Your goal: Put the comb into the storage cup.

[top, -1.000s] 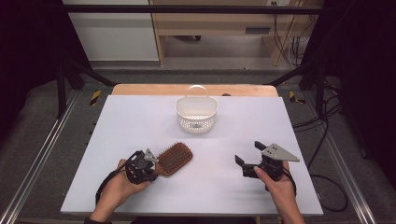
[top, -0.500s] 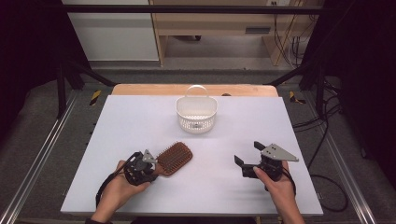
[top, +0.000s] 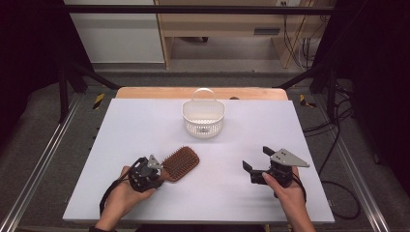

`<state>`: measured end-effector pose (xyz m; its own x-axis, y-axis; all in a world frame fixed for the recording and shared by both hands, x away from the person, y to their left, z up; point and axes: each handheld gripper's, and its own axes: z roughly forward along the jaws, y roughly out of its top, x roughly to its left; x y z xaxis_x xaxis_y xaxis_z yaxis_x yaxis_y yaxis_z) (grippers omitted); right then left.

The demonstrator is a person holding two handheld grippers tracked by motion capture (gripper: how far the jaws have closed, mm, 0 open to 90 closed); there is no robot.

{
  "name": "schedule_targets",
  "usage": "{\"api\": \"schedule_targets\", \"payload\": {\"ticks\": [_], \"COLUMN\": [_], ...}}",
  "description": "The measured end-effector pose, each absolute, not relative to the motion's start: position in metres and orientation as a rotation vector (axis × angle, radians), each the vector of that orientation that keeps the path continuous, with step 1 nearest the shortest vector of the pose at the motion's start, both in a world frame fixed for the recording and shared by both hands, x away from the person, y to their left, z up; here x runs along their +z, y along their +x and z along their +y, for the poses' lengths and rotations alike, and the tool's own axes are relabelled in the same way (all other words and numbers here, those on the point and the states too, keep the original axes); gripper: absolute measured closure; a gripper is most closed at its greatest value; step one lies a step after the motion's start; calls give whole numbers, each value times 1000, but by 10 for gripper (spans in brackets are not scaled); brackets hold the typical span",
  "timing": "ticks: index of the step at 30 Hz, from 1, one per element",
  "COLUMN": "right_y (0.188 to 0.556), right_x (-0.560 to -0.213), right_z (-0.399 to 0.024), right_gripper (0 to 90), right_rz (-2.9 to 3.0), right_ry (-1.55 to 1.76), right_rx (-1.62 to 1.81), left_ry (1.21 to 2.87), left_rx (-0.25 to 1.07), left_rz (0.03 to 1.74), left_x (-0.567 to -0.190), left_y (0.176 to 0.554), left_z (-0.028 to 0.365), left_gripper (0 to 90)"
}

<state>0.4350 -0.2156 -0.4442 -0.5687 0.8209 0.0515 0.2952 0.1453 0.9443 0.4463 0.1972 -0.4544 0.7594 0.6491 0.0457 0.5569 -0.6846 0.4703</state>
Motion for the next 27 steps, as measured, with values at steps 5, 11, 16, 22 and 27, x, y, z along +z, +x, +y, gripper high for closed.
{"api": "schedule_targets", "payload": {"ticks": [5,11,16,22,27], "right_y": [435,434,434,434,434], "right_x": [-444,-444,-444,-444,-444], "right_z": [-216,-215,-215,-213,-214], "right_gripper": [65,65,65,65,65], "right_rz": [1945,1948,1946,1953,1954], "right_ry": [1063,1058,1061,1056,1057], "right_rx": [1423,1425,1422,1420,1422], "left_ry": [2527,2491,2429,2482,2538], "left_rx": [314,335,323,325,312], "left_rz": [898,897,896,895,907], "left_x": [-454,-453,-450,-452,-454], "left_y": [445,445,444,446,449], "left_z": [197,201,205,202,197], "left_gripper": [719,719,719,717,717]}}
